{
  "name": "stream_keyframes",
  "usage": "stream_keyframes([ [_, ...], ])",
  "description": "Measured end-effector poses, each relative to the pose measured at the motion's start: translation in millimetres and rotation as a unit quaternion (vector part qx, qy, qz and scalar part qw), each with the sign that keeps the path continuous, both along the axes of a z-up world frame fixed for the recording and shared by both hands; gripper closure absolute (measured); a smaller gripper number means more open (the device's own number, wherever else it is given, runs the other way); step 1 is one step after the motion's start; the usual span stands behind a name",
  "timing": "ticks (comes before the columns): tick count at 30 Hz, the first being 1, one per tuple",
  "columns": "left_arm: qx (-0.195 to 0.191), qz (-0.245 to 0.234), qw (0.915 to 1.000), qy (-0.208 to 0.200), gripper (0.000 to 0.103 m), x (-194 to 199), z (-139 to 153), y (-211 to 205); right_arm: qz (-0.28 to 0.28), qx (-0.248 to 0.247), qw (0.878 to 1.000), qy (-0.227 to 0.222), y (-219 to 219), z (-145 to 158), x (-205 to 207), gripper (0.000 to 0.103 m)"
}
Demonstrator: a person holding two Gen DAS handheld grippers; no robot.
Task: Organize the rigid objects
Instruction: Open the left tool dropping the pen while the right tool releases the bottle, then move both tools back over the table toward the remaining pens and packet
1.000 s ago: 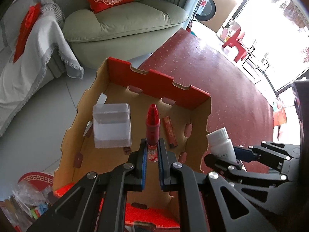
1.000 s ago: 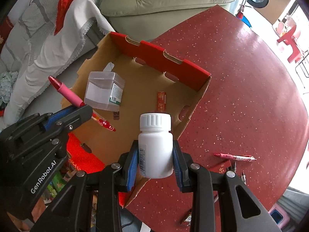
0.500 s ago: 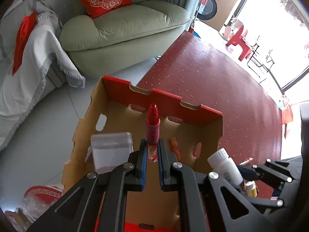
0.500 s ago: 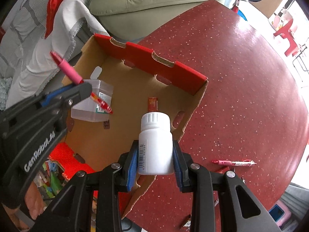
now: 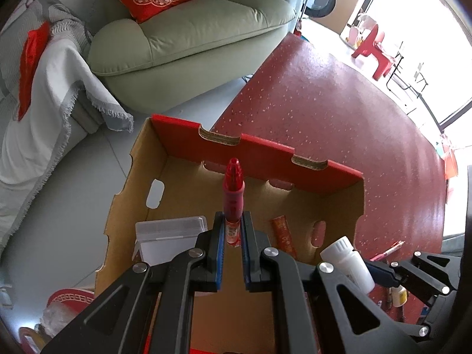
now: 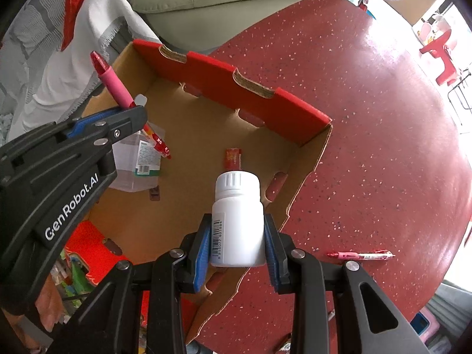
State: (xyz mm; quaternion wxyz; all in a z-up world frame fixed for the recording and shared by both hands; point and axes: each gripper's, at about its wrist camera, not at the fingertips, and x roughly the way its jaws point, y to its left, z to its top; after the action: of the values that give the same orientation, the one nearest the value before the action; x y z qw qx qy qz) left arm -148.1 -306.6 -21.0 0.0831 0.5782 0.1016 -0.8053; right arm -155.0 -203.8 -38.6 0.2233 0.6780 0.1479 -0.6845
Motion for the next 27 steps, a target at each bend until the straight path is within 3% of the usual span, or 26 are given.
stream_keyframes([
  [3,-0.006,-0.001,0.9999,-0.009,0.092,-2,-6,0,0.000,0.003,1.000,-0.005,0,-5,0,0.069],
  [5,-0.008,-0.007,0.9999,-0.013,0.085,-3,-8,2,0.001,0.005,1.000,-0.011,1,-10,1,0.069],
  [6,-0.012,-0.010,0.9997,-0.016,0.063,-4,-9,3,0.001,0.006,1.000,-0.012,1,-11,2,0.069],
  [7,-0.026,-0.011,0.9995,-0.015,0.032,-4,-8,4,0.000,0.007,1.000,-0.012,1,-12,2,0.069],
  [8,-0.040,-0.011,0.9991,-0.009,0.021,-3,-7,5,-0.002,0.006,1.000,-0.011,2,-12,2,0.069],
  [9,-0.061,-0.011,0.9981,0.004,0.015,-1,-2,6,-0.004,0.005,1.000,-0.011,2,-11,2,0.066],
  [11,-0.067,-0.021,0.9975,0.008,0.014,0,0,7,0.001,-0.012,1.000,-0.013,2,-6,2,0.046],
  [13,-0.064,-0.028,0.9976,0.001,0.001,-1,-2,6,0.013,-0.001,1.000,0.011,0,1,5,0.012],
  [16,-0.071,-0.032,0.9969,0.007,0.000,2,1,6,0.036,0.004,0.998,0.046,-2,14,10,0.010],
  [20,-0.023,-0.043,0.9988,0.010,0.000,4,9,4,0.073,0.009,0.995,0.072,4,29,21,0.010],
  [22,-0.006,-0.051,0.9986,0.011,0.000,6,13,7,0.064,0.000,0.995,0.076,19,36,25,0.000],
  [27,0.010,-0.080,0.9967,0.010,0.000,17,26,29,0.011,-0.029,0.997,0.064,60,42,32,0.000],
])
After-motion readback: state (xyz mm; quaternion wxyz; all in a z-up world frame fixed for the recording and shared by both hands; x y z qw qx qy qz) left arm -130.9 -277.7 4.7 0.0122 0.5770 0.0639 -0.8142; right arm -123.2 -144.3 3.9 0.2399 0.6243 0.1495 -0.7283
